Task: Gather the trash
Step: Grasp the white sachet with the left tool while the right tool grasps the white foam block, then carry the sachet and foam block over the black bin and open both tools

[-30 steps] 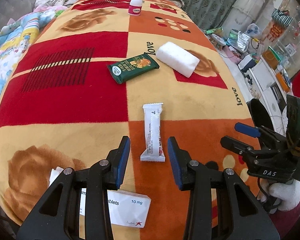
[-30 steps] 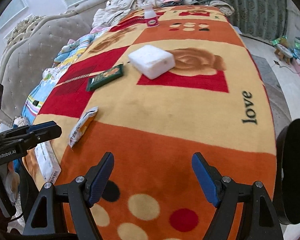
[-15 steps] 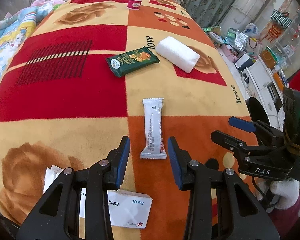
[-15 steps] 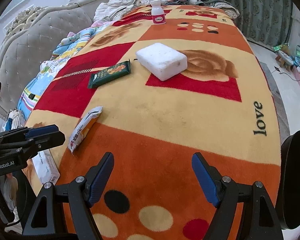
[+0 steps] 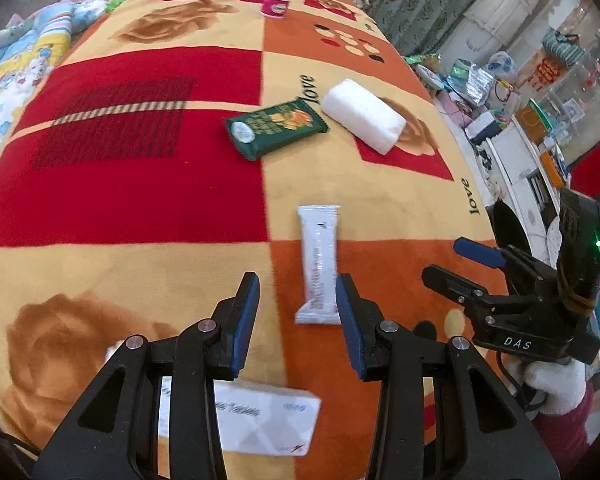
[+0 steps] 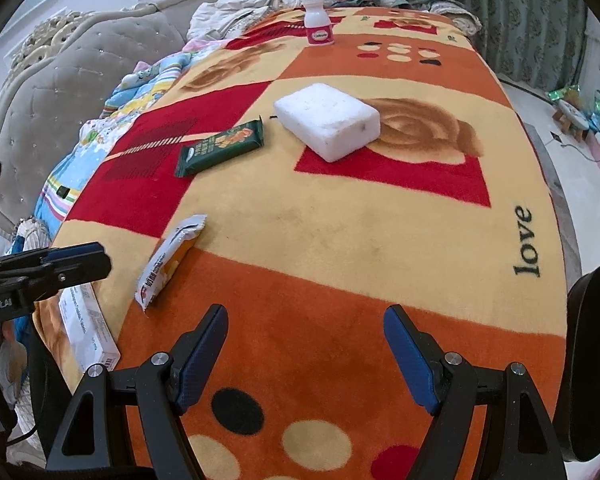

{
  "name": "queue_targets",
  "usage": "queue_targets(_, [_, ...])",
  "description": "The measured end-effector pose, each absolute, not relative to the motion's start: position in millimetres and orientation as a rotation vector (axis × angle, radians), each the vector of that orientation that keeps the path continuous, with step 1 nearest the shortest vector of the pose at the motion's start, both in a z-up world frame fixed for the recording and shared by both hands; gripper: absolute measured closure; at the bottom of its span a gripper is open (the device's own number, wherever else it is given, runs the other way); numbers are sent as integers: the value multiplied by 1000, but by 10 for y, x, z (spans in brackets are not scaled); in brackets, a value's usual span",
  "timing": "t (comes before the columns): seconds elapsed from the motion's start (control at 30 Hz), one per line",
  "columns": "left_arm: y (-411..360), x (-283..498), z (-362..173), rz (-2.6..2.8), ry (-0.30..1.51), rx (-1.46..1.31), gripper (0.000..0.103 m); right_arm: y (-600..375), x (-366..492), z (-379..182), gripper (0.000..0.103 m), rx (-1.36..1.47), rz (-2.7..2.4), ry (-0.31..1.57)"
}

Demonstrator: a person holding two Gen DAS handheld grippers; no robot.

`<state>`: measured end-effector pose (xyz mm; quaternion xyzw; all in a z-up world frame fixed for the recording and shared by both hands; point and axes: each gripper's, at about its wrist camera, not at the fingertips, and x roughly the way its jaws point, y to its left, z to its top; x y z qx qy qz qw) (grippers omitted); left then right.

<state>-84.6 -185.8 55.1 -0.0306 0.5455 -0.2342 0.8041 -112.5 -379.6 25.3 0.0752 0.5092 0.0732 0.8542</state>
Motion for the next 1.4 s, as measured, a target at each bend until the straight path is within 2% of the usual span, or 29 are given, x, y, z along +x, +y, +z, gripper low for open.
queue_targets(0.33, [-2152,-744,324,-505,1177,5,67,-3858,-1060,251,25,147,149,1067])
queue_targets(0.37, [-2146,-718,298,-510,1185,-4,76,-3858,-1033,256,25,146,153,1066])
queue_targets(0.43, [-2121,-670,253,-510,1197,-13,86,-3866,-963,273,25,147,162,1060])
queue_targets(0.53, [-2046,-601,277,-496,1181,-33,89,-3871,-788,327,25,147,172,1041])
queue_targets(0.8, [-1834,-482,368,-465,1152,-95,89,-3942,10,430,24,53,152,1011])
queue_targets(1.07, [-1716,-451,369,-459,1163,-147,89,-3819,589,122,23,-80,193,1105])
queue_targets(1.1, [-1706,-451,371,-458,1163,-150,89,-3817,603,82,24,-68,206,1112])
queue_targets(1.13, [-1697,-455,376,-458,1161,-153,89,-3820,581,72,34,-62,205,1102])
queue_targets(1.17, [-1705,-448,378,-458,1160,-155,89,-3831,540,92,38,-63,198,1080])
queue_targets(1.4, [-1806,-538,460,-473,1135,-149,89,-3797,17,306,38,-64,211,1015])
